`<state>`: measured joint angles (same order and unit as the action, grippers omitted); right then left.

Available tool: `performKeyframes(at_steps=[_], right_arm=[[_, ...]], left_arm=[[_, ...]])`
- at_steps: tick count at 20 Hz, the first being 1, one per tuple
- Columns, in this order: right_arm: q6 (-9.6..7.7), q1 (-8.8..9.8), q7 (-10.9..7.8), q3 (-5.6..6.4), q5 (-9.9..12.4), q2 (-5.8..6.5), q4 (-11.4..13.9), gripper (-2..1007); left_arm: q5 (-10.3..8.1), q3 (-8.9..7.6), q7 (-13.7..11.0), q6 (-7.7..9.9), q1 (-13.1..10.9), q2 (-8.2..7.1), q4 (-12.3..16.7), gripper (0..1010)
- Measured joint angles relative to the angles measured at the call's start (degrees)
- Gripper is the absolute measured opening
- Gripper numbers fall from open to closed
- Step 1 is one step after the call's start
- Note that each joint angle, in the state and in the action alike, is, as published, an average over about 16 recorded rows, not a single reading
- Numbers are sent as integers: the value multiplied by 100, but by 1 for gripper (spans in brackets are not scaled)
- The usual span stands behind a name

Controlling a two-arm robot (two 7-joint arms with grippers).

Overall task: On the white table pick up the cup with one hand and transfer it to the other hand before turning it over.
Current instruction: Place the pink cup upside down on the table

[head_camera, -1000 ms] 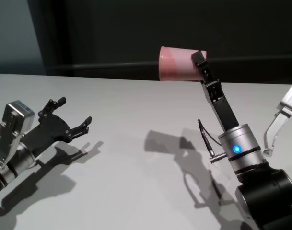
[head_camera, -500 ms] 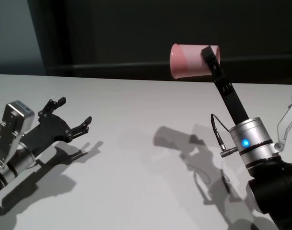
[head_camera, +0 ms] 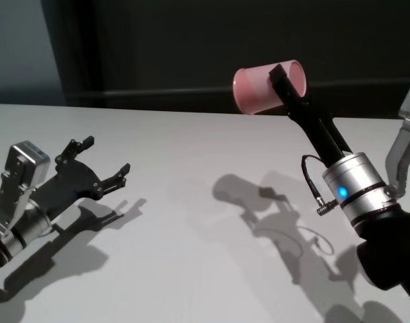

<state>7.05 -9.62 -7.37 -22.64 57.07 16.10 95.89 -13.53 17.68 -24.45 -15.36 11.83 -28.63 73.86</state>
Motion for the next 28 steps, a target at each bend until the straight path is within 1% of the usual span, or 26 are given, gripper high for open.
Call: performKeyframes(at_steps=[3,8,13,17,20,24,28], right_arm=[[-211,-97,313,-104,-462,132,115,743],[-674,-274,775,-298,-1174,334,274,743],[-1197,-435,1124,-489,-1731,481,368,743],[-1590,-531,1321,-616,-2051,549,404,743],[-1866,-584,1417,-692,-2215,573,413,743],[-2229,-647,1498,-791,-2385,588,407,743],[-2549,-702,1522,-889,-2511,587,381,743]], left_arm=[[0,0,0,0,0,0,0,1001],[0,0,0,0,0,0,0,1001],[0,0,0,0,0,0,0,1001],[0,0,0,0,0,0,0,1001],[0,0,0,0,0,0,0,1001],[0,0,0,0,0,0,0,1001],[0,0,-1,0,0,0,0,1001]])
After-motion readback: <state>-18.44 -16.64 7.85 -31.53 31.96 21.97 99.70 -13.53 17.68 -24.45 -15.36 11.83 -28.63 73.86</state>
